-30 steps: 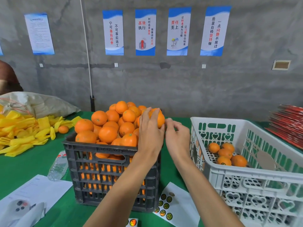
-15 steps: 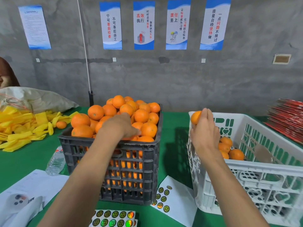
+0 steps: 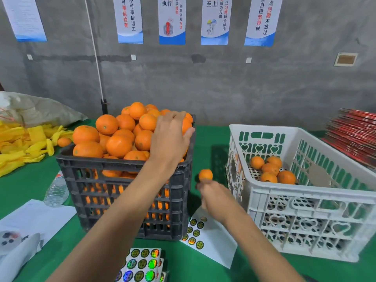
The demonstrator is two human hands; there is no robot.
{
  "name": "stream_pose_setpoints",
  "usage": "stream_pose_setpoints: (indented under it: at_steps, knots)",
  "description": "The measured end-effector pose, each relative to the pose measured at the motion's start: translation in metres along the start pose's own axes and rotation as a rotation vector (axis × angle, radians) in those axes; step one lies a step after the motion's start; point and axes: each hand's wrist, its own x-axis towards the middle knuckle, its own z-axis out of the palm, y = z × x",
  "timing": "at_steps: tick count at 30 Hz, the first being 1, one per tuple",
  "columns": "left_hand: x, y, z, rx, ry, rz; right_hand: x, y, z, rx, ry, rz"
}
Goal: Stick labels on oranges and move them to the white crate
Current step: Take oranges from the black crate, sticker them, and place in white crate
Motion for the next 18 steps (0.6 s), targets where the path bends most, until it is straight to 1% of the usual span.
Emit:
stream_pose_setpoints:
  at_steps: [2, 5, 9, 13, 15, 18]
  knots:
    - [-0.001, -0.004, 0.010, -0.057, 0.045, -0.001, -0.011, 0.009, 0.035, 0.045, -0.131, 0.047]
    - [-0.002, -0.011, 0.016, -0.194, 0.120, -0.040, -0.030, 0.028, 0.080, 0.138, -0.176, 0.087]
    - [-0.002, -0.015, 0.020, -0.248, 0.156, -0.077, -0.042, 0.042, 0.115, 0.243, -0.039, 0.103]
    - [-0.004, -0.015, 0.020, -0.267, 0.168, -0.100, -0.039, 0.048, 0.124, 0.318, 0.012, 0.128]
    - [-0.005, -0.015, 0.019, -0.272, 0.170, -0.105, -0.039, 0.049, 0.126, 0.258, 0.028, 0.086]
    - [-0.007, -0.015, 0.018, -0.284, 0.169, -0.106, -0.040, 0.046, 0.129, 0.098, 0.068, 0.036]
